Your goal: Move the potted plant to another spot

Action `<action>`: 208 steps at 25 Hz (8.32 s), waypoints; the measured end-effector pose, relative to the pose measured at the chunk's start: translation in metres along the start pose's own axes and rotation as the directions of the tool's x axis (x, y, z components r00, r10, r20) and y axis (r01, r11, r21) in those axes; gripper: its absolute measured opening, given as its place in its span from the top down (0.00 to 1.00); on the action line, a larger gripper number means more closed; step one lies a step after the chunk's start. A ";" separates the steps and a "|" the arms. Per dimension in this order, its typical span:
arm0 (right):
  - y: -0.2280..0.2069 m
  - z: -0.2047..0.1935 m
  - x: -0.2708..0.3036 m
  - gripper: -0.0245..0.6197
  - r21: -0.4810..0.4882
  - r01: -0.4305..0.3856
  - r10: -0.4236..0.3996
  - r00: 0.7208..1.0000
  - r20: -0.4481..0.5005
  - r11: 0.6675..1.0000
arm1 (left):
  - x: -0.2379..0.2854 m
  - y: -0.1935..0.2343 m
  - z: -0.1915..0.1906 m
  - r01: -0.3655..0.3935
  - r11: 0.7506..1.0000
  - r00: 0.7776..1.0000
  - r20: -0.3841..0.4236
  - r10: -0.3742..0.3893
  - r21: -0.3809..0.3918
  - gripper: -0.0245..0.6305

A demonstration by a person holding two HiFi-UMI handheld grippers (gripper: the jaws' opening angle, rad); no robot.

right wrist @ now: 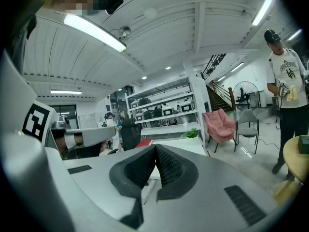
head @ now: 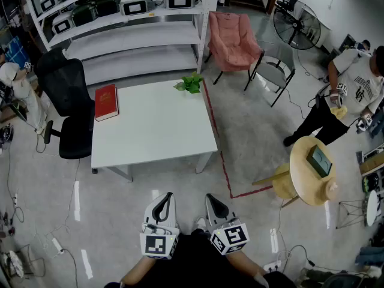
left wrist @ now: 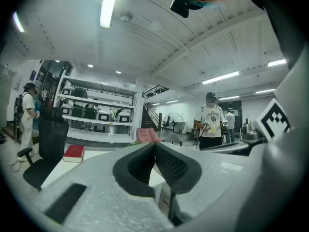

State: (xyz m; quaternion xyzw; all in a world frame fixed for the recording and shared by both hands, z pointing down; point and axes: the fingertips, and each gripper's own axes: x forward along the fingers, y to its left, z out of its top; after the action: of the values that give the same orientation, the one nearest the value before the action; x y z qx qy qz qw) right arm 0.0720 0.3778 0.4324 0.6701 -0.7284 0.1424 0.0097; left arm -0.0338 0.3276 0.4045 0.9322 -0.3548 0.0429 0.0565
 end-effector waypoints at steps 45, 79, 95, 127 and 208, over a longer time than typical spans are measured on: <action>0.076 -0.019 0.102 0.94 -0.001 0.028 -0.028 0.999 -0.017 1.000 | -0.017 0.135 -0.024 -0.022 0.997 1.000 0.001 0.022 -0.069 0.94; -0.094 0.049 0.352 0.94 0.006 -0.063 0.063 0.997 -0.048 0.998 | 0.241 0.210 0.022 -0.076 0.996 0.996 -0.050 0.073 -0.055 0.94; -0.158 0.061 0.470 0.94 -0.069 0.048 -0.055 0.993 -0.104 0.996 | 0.337 0.262 0.028 0.035 0.996 0.998 -0.050 -0.039 -0.086 0.94; -0.300 -0.069 0.650 0.94 -0.653 -0.144 -0.354 0.744 -0.567 0.744 | 0.432 0.318 -0.017 0.112 0.987 0.972 -0.194 -0.133 -0.118 0.94; -0.185 -0.109 0.574 0.94 -0.753 -0.494 -0.211 0.757 -0.618 0.434 | 0.266 0.301 0.000 -0.260 0.954 0.963 -0.107 0.246 -0.151 0.94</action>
State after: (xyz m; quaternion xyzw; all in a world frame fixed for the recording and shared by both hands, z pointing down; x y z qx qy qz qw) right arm 0.1752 -0.1679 0.6901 0.4016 -0.6985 -0.0448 0.5906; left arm -0.0366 -0.0705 0.4588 0.8686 -0.4708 0.0611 0.1422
